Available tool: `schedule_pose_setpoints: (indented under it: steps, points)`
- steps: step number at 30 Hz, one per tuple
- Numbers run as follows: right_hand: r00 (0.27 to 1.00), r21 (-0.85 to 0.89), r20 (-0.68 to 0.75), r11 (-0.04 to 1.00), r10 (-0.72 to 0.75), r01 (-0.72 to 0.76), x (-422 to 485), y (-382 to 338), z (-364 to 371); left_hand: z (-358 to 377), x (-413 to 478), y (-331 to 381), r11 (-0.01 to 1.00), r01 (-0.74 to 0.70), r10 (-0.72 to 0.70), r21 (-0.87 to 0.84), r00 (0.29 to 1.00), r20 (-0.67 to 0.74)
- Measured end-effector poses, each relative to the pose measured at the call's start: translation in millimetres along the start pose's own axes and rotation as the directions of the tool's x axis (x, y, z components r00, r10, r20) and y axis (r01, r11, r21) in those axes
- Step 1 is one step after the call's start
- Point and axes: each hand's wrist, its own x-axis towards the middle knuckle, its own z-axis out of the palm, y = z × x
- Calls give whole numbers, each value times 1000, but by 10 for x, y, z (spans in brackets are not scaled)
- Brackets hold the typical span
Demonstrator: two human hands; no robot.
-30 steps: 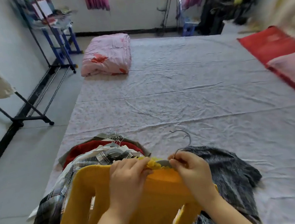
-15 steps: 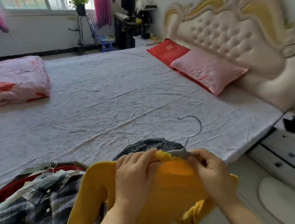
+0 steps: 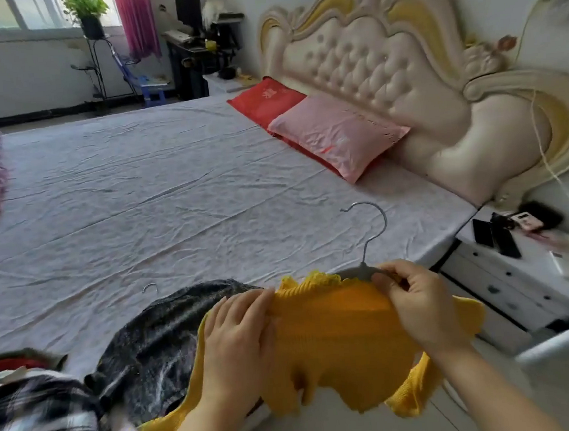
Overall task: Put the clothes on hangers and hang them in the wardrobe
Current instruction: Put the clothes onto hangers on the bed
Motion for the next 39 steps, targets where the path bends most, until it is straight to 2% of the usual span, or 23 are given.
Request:
schedule_pose_setpoints:
  steps: [7,15,22,30,39]
  points:
    - [998,-29,51,999,-20,21,624,465,-353,513,344,371,999,40,-40,0,999,21]
    - [994,-37,101,998,51,-47,1457,932,-185,1127,1013,154,993,106,-99,-51,987,127]
    - [981,-114,163,990,101,-83,2309,1192,249,1573,1660,-311,980,198,-183,-26,943,277]
    - [956,-122,274,990,105,-74,3048,1377,798,1826,2152,-701,955,294,-289,21,921,261]
    - [875,-98,464,990,137,-103,4009,1833,1648,2137,2688,-1148,900,430,-433,69,869,240]
